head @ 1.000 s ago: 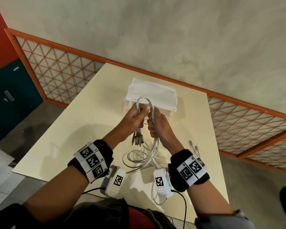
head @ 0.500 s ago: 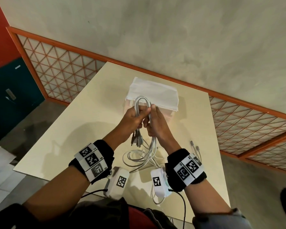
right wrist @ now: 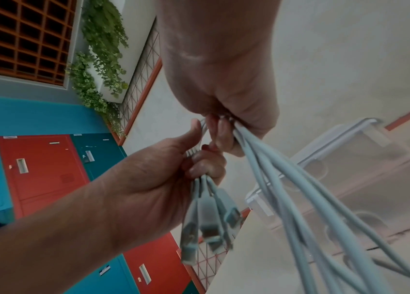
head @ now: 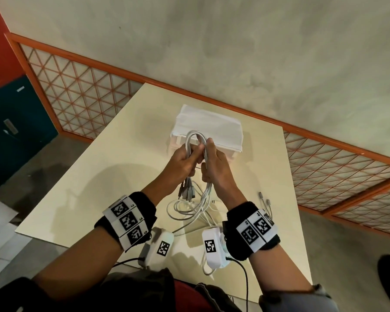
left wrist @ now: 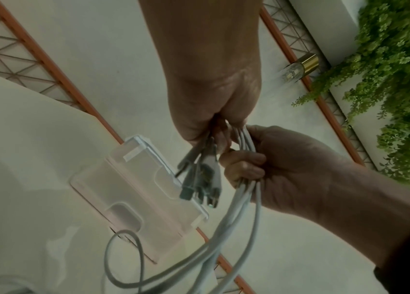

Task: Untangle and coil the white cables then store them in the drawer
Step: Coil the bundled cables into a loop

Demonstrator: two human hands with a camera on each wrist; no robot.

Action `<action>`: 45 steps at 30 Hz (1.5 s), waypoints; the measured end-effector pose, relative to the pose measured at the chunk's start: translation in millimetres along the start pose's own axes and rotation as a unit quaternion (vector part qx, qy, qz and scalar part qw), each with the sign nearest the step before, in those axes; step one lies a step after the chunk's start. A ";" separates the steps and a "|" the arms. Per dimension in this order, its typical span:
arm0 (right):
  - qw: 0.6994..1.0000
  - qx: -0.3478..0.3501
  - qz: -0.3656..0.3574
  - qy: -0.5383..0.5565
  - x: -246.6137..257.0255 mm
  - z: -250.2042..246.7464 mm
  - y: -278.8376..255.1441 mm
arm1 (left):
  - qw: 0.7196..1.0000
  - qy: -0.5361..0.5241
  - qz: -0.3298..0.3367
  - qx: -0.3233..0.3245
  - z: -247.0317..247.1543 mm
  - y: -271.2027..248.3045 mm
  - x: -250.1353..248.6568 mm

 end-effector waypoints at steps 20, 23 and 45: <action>0.976 0.051 -0.118 -0.176 22.2 -12.0 19.0 | 0.982 0.141 -0.062 0.107 -0.4 -13.3 -12.5; 0.978 0.058 -0.123 -0.160 25.0 -11.4 22.7 | 0.983 0.128 -0.058 0.115 -4.5 -13.6 -19.7; 0.952 0.269 -0.059 -0.130 -34.5 7.9 5.9 | 1.000 0.007 -0.008 0.012 -27.2 8.8 -20.0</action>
Point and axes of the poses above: each hand's wrist, its own y-axis towards the middle knuckle, its own z-axis out of the palm, x = y × z, the point moved 2 cm from there along y, towards the middle knuckle, and after that the axes turned 6 degrees about -y, right-handed, at the moved point
